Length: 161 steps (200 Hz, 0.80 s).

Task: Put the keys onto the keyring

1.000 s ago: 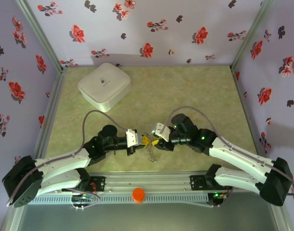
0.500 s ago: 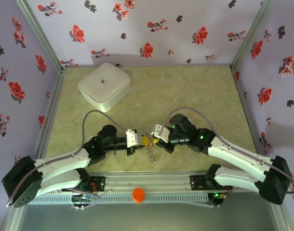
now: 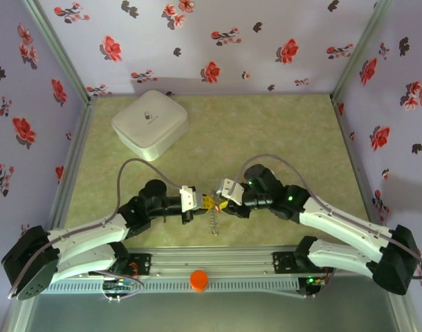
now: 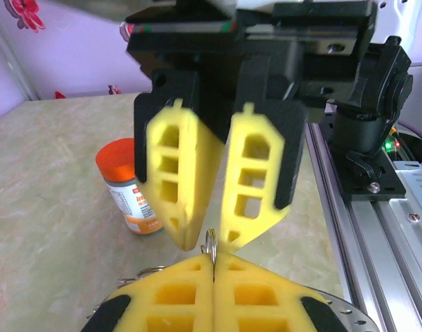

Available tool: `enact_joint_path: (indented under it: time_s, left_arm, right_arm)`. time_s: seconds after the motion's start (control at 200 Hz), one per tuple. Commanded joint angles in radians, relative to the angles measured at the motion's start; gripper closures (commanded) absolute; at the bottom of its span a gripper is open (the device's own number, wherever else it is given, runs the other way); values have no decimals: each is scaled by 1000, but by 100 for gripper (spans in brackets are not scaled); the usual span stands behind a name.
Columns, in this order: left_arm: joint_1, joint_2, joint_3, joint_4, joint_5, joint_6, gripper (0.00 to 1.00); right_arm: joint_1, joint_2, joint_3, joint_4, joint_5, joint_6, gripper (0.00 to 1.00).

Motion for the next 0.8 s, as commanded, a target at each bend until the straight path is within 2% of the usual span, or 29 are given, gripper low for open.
enact_joint_path:
  time_s: [0.0, 0.27, 0.39, 0.5, 0.6, 0.645, 0.7, 0.735, 0.8]
  left_arm:
    - [-4, -4, -7, 87, 25, -32, 100]
    - [-5, 7, -10, 112, 28, -46, 100]
    - [-4, 6, -14, 117, 30, -49, 100]
    - [-5, 5, -15, 117, 28, -47, 100]
    - [-4, -3, -12, 87, 14, -35, 100]
    - [-4, -6, -6, 54, -1, -29, 85]
    - [-4, -8, 5, 11, -9, -18, 74]
    - [-6, -6, 20, -29, -5, -9, 70]
    - [-11, 6, 55, -101, 3, 7, 70]
  right_arm:
    - [3, -42, -29, 60, -55, 6, 77]
    - [3, -22, -24, 105, -93, 21, 81]
    - [3, -23, -22, 109, -92, 23, 88]
    - [3, -22, -12, 93, -87, 17, 100]
    - [3, -23, 16, 42, -59, -3, 100]
    - [3, -18, 36, 8, -51, -17, 100]
    - [5, -2, 69, -48, -39, -44, 100]
    - [9, 9, 89, -81, -23, -58, 100]
    - [18, 26, 126, -137, 8, -84, 100]
